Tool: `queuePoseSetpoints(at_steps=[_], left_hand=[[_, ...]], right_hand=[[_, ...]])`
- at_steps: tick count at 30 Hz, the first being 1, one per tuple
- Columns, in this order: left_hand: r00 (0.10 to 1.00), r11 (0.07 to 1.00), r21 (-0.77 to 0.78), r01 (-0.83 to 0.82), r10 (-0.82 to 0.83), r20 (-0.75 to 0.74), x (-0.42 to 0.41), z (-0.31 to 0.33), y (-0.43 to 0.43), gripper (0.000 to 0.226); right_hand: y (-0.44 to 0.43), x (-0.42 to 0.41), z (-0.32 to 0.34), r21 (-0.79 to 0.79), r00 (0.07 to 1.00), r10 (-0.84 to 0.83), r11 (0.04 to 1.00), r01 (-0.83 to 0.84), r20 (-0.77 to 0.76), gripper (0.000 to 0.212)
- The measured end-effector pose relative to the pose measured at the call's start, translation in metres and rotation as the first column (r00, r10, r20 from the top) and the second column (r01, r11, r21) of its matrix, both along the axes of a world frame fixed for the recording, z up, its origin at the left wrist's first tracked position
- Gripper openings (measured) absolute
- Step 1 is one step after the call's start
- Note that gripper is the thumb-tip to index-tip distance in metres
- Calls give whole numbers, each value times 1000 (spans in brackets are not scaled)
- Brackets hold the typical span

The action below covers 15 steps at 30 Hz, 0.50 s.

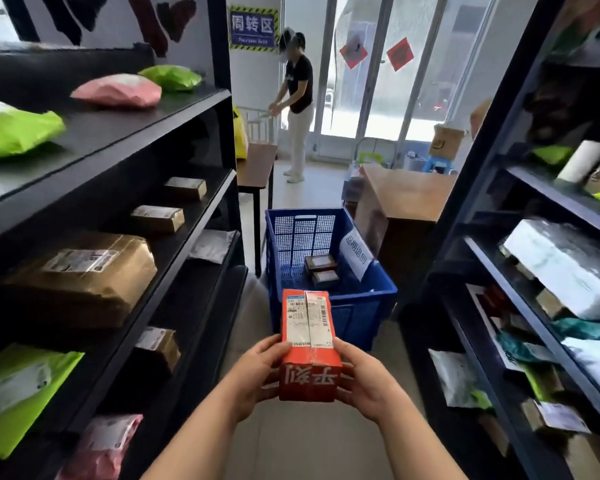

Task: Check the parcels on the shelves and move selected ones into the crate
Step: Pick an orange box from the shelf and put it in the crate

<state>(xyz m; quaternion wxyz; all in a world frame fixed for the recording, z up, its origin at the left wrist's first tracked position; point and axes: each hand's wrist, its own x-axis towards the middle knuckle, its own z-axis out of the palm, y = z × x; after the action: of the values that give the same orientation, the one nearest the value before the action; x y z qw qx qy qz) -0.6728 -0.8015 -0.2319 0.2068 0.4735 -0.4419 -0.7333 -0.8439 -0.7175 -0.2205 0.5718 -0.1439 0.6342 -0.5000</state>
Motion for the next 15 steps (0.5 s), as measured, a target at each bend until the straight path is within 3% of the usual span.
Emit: queuePoseSetpoints(at_steps=[7,15], left_hand=[[999,998,43,51,-51,8,-80,-10,-95,46],[999,995,92,38,-37,-16,-180,-25,-216,36]], right_hand=[[-91,-73,-15,59,994,-93,994,90,55,35],[-219,-181,-34,88,993,-68,994,60,100,39]])
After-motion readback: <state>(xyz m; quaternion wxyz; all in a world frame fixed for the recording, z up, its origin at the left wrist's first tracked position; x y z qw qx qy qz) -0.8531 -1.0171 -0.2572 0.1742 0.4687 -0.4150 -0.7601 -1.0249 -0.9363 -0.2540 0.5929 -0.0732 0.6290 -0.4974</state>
